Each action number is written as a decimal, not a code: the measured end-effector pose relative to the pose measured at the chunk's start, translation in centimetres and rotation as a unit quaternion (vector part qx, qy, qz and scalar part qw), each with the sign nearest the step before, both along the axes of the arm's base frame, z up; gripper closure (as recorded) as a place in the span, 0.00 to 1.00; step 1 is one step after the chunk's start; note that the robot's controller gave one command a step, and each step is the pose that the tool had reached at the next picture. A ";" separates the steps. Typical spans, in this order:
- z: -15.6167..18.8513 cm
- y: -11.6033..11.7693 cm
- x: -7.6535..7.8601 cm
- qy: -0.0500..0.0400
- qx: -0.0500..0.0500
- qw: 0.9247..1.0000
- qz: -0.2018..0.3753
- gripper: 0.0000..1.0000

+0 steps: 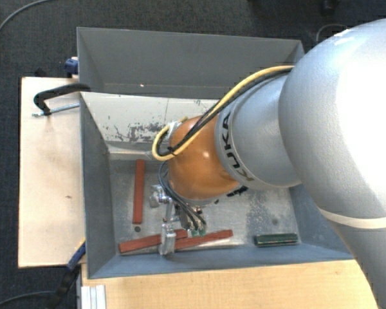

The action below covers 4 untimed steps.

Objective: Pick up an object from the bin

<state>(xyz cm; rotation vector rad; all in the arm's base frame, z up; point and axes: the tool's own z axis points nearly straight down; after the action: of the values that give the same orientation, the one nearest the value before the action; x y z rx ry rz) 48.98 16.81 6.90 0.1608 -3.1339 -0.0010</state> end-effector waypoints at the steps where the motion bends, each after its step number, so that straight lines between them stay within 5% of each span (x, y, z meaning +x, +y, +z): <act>1: 0.1 -0.1 0.1 -0.001 0.000 1.000 -0.001 1.00; 2: 0.3 3.3 2.2 -0.004 -0.001 0.997 0.075 1.00; 3: 12.9 -1.7 0.8 -0.008 0.001 0.996 0.090 1.00; 4: 12.7 1.9 0.7 -0.005 0.002 0.995 0.098 1.00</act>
Offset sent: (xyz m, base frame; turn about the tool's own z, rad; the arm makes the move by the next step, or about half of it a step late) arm 0.0000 0.0000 0.0000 0.0000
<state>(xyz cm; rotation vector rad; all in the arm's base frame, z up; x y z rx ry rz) 49.65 18.73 19.64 0.4681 -3.1126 -0.0063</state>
